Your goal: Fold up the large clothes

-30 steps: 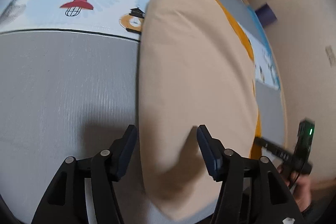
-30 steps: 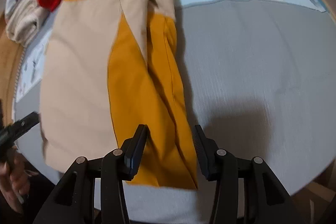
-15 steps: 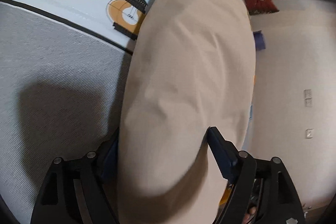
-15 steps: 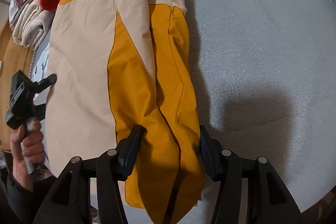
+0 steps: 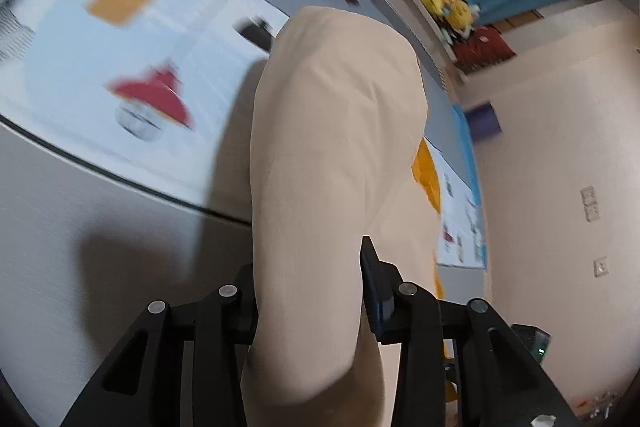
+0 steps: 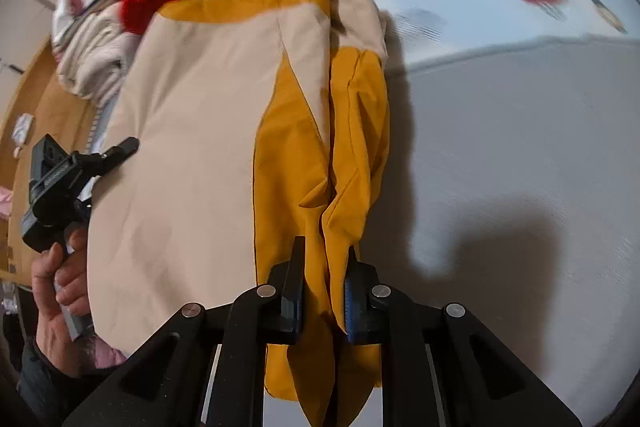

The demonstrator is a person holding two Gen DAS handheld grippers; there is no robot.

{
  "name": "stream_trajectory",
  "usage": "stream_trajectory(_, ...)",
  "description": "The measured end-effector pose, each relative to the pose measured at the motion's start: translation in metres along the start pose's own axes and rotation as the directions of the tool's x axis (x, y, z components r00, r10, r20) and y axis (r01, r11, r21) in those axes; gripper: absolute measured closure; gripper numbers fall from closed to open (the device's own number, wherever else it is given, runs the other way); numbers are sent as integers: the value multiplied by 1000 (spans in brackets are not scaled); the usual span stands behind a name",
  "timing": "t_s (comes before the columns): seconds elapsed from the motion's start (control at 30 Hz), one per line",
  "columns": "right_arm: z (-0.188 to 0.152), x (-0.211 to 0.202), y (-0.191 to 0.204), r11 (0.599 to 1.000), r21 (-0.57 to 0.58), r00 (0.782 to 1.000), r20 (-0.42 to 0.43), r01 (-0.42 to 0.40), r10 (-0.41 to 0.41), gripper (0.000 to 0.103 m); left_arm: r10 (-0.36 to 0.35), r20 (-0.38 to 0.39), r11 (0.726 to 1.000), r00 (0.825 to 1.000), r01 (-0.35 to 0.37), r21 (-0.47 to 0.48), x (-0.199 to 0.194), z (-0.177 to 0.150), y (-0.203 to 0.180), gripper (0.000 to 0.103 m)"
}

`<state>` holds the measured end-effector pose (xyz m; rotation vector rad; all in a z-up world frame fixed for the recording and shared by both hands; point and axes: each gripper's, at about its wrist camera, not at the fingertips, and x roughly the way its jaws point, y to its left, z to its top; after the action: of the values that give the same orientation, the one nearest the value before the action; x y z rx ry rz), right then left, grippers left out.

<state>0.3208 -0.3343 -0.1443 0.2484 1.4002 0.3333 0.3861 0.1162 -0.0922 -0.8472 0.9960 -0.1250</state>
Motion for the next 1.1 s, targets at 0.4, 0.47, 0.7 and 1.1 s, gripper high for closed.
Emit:
stream_trajectory(0.4,-2,24,64,991,-122,998,-39,52,-57,82,176,-57,968,983,-162,194,-68,-18,13,57)
stream_trajectory(0.47,-1,22,71,991,-121,997,-41,62,-67,78,203,-132,934,970,-152,324,-63,-42,0,57)
stream_trajectory(0.7,-30,23,75,971,-214,982,-129,107,-137,77,468,-103,717,878,-309,625,-39,-114,2,49)
stream_trajectory(1.1,-73,-58,92,831,-299,882,188,470,-431,77,375,247,786,894,-448,425,-184,-178,-41,18)
